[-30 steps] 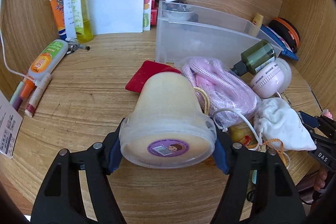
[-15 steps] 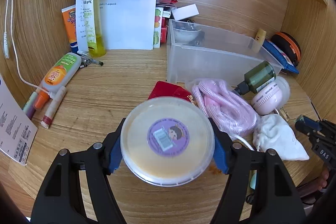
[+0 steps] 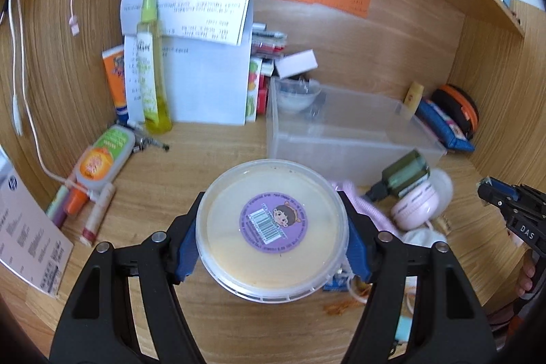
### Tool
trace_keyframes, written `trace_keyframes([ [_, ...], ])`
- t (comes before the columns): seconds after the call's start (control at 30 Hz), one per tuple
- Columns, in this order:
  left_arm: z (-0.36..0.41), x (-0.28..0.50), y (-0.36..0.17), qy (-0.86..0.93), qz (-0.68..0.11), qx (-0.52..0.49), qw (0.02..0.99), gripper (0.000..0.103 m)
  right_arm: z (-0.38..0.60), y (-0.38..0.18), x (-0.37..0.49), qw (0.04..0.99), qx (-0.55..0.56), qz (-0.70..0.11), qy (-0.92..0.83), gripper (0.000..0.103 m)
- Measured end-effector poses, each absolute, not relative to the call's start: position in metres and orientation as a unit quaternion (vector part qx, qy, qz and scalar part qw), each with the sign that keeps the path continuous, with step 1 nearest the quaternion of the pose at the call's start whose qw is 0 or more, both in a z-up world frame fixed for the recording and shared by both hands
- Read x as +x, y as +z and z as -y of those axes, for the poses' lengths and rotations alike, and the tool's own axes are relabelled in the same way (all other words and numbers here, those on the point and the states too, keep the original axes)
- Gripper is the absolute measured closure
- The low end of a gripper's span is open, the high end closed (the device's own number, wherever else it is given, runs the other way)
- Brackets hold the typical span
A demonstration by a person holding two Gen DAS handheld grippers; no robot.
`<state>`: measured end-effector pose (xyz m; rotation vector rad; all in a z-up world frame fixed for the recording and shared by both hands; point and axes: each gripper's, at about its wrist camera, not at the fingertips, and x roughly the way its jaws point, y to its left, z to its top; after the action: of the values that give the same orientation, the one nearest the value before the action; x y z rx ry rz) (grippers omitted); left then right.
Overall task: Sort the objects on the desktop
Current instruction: 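Carry the cream tub and green eraser into the clear plastic box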
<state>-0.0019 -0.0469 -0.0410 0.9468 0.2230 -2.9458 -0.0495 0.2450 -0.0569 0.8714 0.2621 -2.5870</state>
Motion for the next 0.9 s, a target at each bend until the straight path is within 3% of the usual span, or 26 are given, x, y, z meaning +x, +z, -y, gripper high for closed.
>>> trace_keyframes([
  [0.63,0.043,-0.058,0.025,-0.962,-0.050,0.266,-0.018,0.033,-0.211,-0.012,-0.104,0.246,0.256,-0.106,-0.929,0.081],
  [0.9,0.034,-0.093,0.027,-0.958,-0.064,0.275,-0.047,0.033,-0.191,-0.002,-0.134,0.257,0.251,-0.114,-0.926,0.081],
])
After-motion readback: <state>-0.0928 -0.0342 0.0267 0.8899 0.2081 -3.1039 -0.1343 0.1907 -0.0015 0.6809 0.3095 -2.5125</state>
